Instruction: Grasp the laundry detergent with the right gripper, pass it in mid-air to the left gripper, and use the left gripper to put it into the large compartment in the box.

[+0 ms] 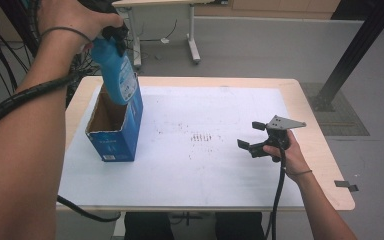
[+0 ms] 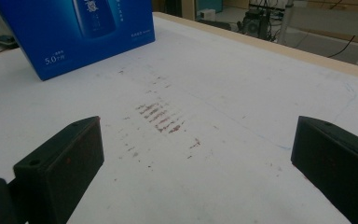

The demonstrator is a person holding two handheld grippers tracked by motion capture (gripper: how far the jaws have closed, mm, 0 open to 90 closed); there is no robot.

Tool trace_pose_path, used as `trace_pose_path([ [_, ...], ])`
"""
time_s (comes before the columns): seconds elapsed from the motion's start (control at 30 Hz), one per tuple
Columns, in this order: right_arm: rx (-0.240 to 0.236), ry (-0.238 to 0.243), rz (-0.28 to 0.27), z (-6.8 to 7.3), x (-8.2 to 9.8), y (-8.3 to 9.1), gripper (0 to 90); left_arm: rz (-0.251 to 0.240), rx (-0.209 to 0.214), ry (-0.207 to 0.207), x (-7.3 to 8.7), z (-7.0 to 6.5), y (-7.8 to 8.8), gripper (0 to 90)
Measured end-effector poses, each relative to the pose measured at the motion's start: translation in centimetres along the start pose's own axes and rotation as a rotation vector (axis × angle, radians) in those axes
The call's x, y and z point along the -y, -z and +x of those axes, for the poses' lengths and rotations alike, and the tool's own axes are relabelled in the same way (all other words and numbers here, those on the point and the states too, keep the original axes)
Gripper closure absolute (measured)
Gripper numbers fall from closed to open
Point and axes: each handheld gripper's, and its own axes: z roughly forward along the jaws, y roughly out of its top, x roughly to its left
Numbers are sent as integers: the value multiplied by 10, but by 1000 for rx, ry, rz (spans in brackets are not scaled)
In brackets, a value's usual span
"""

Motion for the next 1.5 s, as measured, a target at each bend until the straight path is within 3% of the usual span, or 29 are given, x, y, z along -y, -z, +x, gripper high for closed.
trace_pose_path([
  [0.1, 3, 2, 0, 0, 0, 1, 22, 9, 3, 65, -1, 18, -2, 376],
  [0.13, 3, 2, 0, 0, 0, 1, 22, 9, 3, 65, -1, 18, -2, 376],
  [0.17, 2, 2, -1, -1, 0, 3, 22, 13, 4, 101, -1, 28, -4, 376],
  [0.37, 14, -2, 0, -2, 1, 6, 22, 5, -38, 145, 1, 35, -4, 376],
  [0.43, 19, 1, 3, -2, 1, 7, 22, 5, -59, 140, 0, 33, -3, 376],
  [0.63, 18, -7, 6, -2, 2, 7, 21, 1, -42, 149, 1, 37, -5, 376],
  [0.77, 17, -5, 3, -1, 0, 8, 21, 1, -64, 143, 0, 32, -10, 376],
  [1.2, 12, -5, -2, 0, 0, 7, 21, 20, -72, 137, -1, 30, -41, 376],
  [1.5, 9, -7, 0, 1, 1, 6, 18, 40, -72, 132, -1, 30, -72, 376],
])
